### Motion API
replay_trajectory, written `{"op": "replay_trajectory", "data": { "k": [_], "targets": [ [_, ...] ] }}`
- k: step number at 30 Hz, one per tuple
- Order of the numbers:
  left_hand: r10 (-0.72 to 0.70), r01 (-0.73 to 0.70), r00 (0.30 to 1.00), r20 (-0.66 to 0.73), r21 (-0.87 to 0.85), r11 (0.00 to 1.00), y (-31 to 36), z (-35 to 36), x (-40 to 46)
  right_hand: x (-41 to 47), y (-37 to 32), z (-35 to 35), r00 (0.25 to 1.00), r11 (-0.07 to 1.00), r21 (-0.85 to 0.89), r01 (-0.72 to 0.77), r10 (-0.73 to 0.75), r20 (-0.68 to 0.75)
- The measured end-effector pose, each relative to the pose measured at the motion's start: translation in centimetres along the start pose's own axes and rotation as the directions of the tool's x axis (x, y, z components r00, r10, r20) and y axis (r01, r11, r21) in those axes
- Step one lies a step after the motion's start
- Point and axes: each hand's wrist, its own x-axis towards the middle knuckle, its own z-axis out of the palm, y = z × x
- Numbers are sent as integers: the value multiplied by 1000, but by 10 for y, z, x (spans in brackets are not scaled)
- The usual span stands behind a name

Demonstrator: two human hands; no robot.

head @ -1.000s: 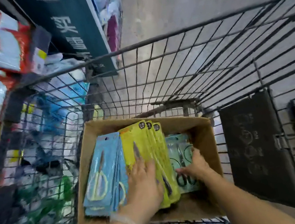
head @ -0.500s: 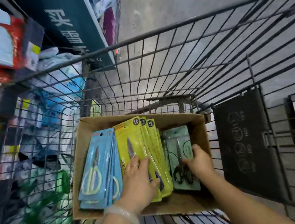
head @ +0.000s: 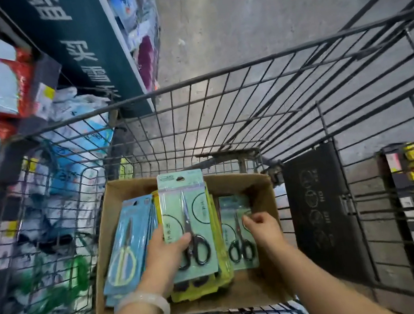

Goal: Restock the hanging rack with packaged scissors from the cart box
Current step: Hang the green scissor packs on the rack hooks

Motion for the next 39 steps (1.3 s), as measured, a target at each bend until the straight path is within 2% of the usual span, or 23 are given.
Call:
{"op": "replay_trajectory", "data": {
  "k": [2,3,7,10,15,20,24,29,34,37,39],
  "targets": [
    [1,-1,999,-42,9,1000,-11,-9,8,20,25,13,993,956,-275,-107,114,8],
    [4,-3,998,-55,11,1000,-17,-12,14,30,33,22,991,937,-327,-122,134,14],
    [3,-1,999,-48,50,999,-35,-13,30,62,45,62,992,932,-348,-100,64,-113],
    [-1,2,1000,-15,56,998,-37,-12,32,67,43,83,963,897,-412,-163,55,-262],
    [7,-7,1000,7,24,1000,-34,-12,29,68,51,87,958,848,-507,-155,4,-286],
    [-16,16,1000,7,-24,1000,-32,-9,23,60,43,78,947,916,-373,-150,24,-321],
    [-16,16,1000,7,8,1000,-29,-9,15,55,38,69,954,943,-306,-132,36,-299],
    [1,-1,1000,-9,-25,1000,-27,-12,0,43,34,43,970,942,-336,-5,-77,-229],
    [60,-64,996,-61,-77,995,-18,-21,-25,9,15,2,984,992,-8,127,-127,-122],
    [140,-149,986,-85,-117,982,-10,-32,-42,-30,-10,-19,969,949,196,246,-243,-36],
    [175,-188,980,-96,-152,970,-5,-44,-60,-59,-27,-24,940,910,269,316,-339,40]
  ]
}}
